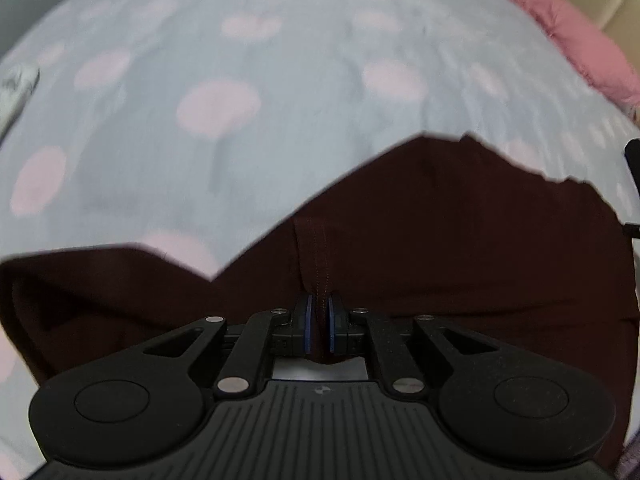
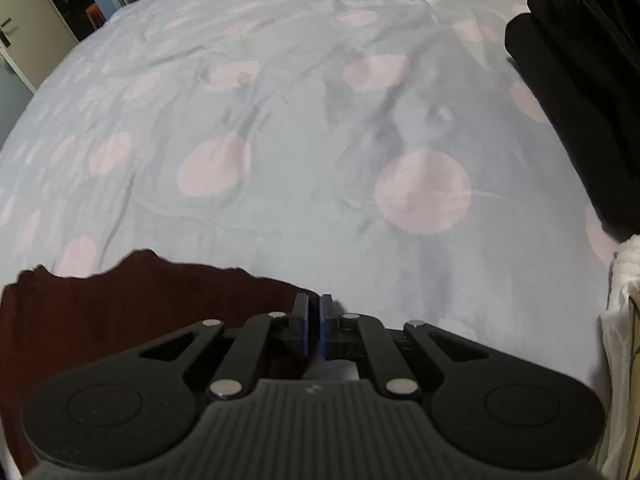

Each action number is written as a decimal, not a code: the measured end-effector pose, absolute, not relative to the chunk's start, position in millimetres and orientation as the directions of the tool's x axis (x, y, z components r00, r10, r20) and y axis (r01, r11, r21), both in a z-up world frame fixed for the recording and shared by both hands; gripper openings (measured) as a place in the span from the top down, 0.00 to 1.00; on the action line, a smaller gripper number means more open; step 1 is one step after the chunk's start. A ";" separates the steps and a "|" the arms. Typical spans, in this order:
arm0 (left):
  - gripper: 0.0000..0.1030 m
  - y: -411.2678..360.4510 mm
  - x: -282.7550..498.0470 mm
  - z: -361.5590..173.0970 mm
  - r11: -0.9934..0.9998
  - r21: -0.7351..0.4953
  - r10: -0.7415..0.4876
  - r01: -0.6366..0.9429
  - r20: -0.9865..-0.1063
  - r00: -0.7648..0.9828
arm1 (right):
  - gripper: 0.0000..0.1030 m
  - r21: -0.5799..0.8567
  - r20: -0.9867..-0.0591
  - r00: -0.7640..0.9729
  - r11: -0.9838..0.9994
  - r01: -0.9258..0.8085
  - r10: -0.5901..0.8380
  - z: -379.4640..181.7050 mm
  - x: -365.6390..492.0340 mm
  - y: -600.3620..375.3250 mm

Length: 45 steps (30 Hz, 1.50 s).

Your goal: Fold clothes

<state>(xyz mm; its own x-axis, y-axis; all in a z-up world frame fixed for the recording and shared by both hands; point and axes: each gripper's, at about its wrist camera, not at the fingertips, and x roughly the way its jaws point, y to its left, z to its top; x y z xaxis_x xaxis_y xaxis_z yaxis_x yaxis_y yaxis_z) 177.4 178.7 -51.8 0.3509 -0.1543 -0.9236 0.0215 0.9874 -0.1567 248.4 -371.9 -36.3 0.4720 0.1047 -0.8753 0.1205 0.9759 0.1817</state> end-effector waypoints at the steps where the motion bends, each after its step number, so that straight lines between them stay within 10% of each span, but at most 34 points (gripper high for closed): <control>1: 0.94 180.2 177.6 -50.1 0.987 -0.162 -0.157 0.014 -0.930 0.331 | 0.94 0.178 -0.875 0.473 0.977 0.118 0.102 -36.0 248.5 -371.1; 10: 0.81 179.0 178.6 -19.5 0.988 -0.146 -0.154 0.053 -0.882 0.445 | 0.74 0.143 -0.863 0.495 0.988 0.052 0.098 -21.0 233.4 -362.3; 25: 0.65 131.1 201.8 -58.5 0.946 -0.018 -0.160 0.324 -0.894 0.418 | 0.70 0.177 -0.832 0.518 0.980 -0.096 0.201 -6.8 228.8 -340.9; 32: 0.98 136.2 198.7 -59.3 0.954 -0.046 -0.181 0.297 -0.878 0.443 | 0.72 0.155 -0.862 0.465 0.978 -0.139 0.203 -34.3 246.5 -331.5; 34: 0.99 139.1 196.9 -56.7 0.957 -0.062 -0.191 0.284 -0.871 0.453 | 0.96 0.149 -0.870 0.450 0.977 -0.154 0.203 -39.2 246.1 -329.7; 45: 0.99 141.2 217.3 -32.9 0.979 -0.026 -0.131 0.203 -0.841 0.525 | 0.97 0.138 -0.835 0.530 0.989 -0.058 0.148 -21.6 254.2 -333.7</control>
